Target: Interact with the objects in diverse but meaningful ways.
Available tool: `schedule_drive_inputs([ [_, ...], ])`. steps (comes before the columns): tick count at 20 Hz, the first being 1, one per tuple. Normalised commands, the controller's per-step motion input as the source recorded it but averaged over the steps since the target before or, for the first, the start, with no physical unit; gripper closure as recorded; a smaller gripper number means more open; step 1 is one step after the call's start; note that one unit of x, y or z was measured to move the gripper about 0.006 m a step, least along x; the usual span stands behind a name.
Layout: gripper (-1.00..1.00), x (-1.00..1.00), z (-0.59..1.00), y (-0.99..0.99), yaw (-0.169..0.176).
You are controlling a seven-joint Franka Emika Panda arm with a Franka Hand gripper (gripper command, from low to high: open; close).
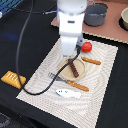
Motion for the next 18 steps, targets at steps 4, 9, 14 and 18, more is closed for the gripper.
schedule_drive_inputs([
  [4, -1.00, -0.73, -0.28, -0.63, -0.055],
  [9, -1.00, -0.77, -0.11, -0.60, -0.060],
  [14, -1.00, -0.78, 0.00, -0.50, -0.080],
  [18, -1.00, -0.83, 0.00, -0.43, -0.081],
])
